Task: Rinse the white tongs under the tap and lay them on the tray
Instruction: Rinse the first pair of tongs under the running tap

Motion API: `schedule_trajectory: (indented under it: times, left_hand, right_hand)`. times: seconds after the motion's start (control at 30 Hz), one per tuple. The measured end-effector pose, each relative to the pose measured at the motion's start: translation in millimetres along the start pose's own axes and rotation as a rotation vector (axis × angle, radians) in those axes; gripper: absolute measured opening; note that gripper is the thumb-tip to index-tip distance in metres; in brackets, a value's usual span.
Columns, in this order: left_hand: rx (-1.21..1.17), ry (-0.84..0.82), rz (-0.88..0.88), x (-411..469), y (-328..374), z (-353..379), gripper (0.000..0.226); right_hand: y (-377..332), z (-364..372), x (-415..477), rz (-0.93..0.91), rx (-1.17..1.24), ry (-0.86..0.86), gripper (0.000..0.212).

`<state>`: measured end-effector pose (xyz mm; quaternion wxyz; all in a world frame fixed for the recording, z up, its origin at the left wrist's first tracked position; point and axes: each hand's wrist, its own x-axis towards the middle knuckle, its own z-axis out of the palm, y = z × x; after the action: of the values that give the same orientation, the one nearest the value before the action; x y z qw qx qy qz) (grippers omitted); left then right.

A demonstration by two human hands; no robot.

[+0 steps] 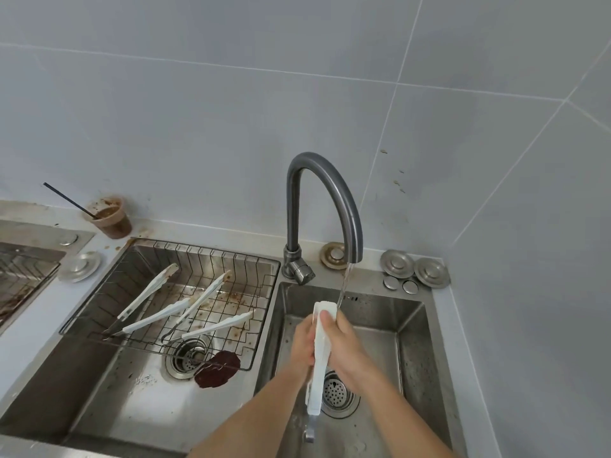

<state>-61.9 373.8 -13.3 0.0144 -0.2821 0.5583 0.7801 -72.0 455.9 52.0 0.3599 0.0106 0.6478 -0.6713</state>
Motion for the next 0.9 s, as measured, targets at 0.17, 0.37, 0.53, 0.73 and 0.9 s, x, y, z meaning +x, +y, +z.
schedule_trajectory:
  times: [0.17,0.37,0.53,0.73,0.9]
  left_hand:
    - [0.133,0.026,0.055,-8,-6,12,0.034]
    - [0.421,0.053,0.262,-15,9,48,0.031]
    - [0.486,0.180,0.291,-9,16,56,0.065]
    - [0.533,0.316,0.124,6,31,37,0.060]
    - [0.763,0.110,0.458,-5,39,43,0.028]
  right_hand:
    - [3,-7,-2,0.026,0.108,0.266,0.052]
    - [1,-44,-5,0.188,0.412,0.561,0.061]
    - [12,-39,-11,0.106,0.488,0.553,0.066]
    - [17,-33,-18,-0.080,0.404,0.597,0.045]
    - [30,-24,-24,-0.109,0.143,0.592,0.020]
